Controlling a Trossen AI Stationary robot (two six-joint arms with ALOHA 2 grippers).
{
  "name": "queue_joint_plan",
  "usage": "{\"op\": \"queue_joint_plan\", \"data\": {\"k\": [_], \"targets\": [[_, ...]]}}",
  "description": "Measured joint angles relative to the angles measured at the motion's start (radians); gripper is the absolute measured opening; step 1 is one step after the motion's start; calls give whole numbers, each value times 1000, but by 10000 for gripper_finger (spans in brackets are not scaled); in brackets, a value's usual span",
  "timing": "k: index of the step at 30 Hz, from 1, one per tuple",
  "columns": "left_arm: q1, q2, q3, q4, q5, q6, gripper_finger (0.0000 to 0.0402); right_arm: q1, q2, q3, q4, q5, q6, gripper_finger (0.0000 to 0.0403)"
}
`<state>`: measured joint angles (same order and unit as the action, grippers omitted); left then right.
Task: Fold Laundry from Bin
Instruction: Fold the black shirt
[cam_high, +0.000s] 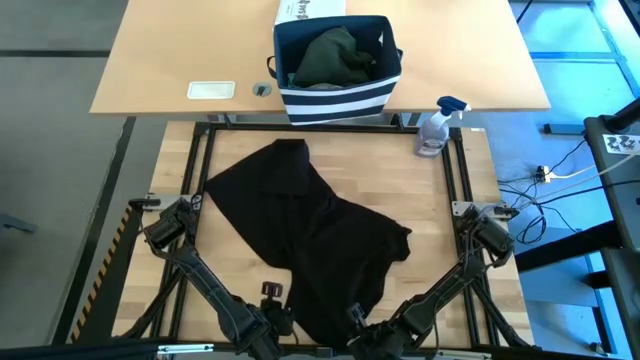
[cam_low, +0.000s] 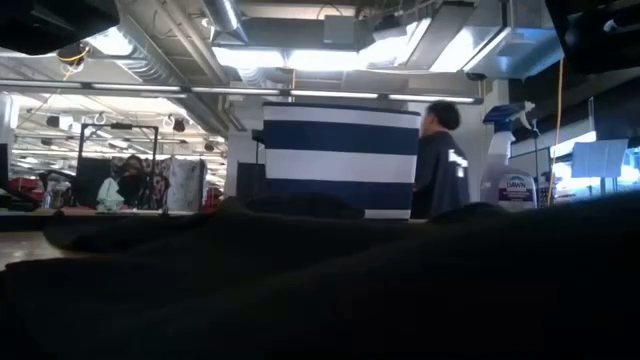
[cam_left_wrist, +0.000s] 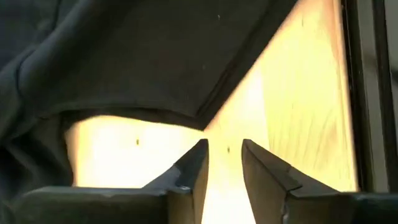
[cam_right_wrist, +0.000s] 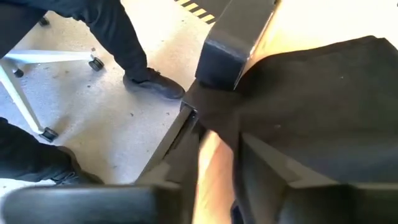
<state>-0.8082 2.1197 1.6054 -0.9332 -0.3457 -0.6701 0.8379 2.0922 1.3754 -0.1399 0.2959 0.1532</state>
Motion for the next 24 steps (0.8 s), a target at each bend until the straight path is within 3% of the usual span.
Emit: {"op": "queue_joint_plan", "data": {"k": [4,8,14,18,21,24], "targets": [[0,-4,0,-36,-21,7,117,0,-14,-1,-10,7,5,181],[-8,-24,0,-139,-142,1,120,1,-77,0,-38,45,32,209],[-17,-106,0,-264,-382,-8,102,1,-171,1,-238,190,102,193],[1,-185,-52,-283,-460,-9,88,-16,-220,-59,-337,287,195,175],[29,-272,-148,-203,-459,-15,77,-30,-292,-179,-236,325,234,167],[58,-381,-297,-16,-460,41,65,-36,-388,-339,-42,364,240,166]]}}
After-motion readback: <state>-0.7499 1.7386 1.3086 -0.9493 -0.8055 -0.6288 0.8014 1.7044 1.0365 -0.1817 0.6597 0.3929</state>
